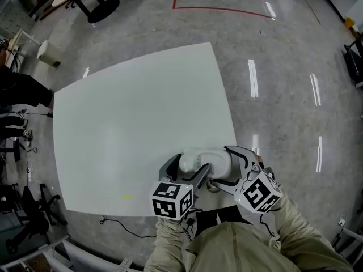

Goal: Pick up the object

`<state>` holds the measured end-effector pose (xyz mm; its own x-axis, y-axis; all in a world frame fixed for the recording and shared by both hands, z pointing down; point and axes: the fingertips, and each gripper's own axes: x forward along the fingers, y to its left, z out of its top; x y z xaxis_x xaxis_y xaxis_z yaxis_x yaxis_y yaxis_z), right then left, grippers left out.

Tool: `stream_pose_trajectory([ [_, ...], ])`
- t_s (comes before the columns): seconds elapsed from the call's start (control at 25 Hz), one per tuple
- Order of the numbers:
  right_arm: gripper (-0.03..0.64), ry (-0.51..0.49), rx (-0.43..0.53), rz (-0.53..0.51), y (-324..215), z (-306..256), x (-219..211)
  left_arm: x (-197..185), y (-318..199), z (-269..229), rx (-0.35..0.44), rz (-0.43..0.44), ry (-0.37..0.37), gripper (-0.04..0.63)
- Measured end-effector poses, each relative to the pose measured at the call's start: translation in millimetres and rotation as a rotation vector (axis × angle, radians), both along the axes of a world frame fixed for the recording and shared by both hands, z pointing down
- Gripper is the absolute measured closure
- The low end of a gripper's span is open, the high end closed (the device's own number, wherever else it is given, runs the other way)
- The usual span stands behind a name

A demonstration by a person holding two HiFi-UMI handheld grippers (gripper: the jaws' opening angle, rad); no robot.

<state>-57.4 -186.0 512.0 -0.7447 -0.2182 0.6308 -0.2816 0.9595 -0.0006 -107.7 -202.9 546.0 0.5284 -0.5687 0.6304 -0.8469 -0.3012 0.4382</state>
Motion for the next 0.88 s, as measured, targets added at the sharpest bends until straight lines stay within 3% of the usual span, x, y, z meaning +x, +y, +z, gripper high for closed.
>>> stream_pose_trajectory([
  [0.2,0.189,0.024,-0.001,-0.001,1,1,-2,-6,1,0,-0.011,-0.016,0.008,0.21],
  [0.28,0.189,0.031,0.006,-0.008,1,0,-2,-12,0,-2,-0.005,-0.048,-0.025,0.236],
  [0.32,0.189,0.032,0.01,-0.008,2,0,-2,-15,0,-3,0.007,-0.056,-0.051,0.302],
  [0.4,0.189,0.024,0.02,0.001,3,-4,-2,-17,-2,-11,0.038,-0.049,-0.098,0.304],
  [0.56,0.189,-0.031,0.077,0.029,-1,-28,-5,-21,-9,-43,0.122,-0.044,-0.145,0.305],
  [0.88,0.189,-0.141,0.356,-0.04,-9,-144,-23,-42,-18,-171,0.396,-0.123,-0.242,0.307],
])
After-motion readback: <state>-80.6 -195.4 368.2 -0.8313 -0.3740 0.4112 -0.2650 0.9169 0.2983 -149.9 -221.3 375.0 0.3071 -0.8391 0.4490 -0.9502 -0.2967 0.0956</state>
